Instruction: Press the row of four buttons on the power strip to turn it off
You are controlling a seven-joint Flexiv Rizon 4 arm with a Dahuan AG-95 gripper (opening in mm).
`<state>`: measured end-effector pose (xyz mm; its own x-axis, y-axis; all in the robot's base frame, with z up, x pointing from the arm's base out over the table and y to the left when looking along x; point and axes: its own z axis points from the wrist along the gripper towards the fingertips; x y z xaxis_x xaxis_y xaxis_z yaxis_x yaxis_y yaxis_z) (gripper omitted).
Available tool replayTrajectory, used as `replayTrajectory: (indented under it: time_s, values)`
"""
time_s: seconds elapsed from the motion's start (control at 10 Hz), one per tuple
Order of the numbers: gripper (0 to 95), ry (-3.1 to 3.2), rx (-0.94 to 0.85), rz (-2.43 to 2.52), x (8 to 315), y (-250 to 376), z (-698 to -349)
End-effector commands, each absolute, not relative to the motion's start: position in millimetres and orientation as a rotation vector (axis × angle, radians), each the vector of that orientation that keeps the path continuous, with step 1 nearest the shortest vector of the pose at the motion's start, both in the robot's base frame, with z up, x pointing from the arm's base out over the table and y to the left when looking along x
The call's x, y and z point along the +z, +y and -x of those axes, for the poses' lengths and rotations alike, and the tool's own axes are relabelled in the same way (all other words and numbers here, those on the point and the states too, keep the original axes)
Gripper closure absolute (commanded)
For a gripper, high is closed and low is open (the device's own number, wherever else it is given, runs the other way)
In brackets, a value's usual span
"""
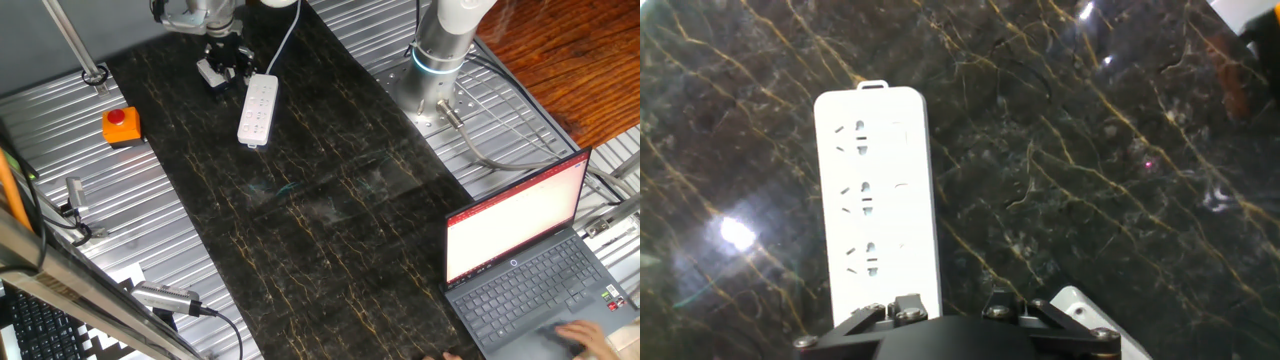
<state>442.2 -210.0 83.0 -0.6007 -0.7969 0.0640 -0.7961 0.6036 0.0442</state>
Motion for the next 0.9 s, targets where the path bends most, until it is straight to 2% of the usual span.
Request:
replayTrajectory:
  time_s: [0.1, 0.5, 0.9]
  values:
    - [57.0, -2.71, 0.062, -1.367, 82.2, -210.7, -443.3]
    - [57.0, -2.718, 0.105, -1.283, 82.2, -210.7, -443.3]
    - [57.0, -2.732, 0.074, -1.284, 82.2, -210.7, -443.3]
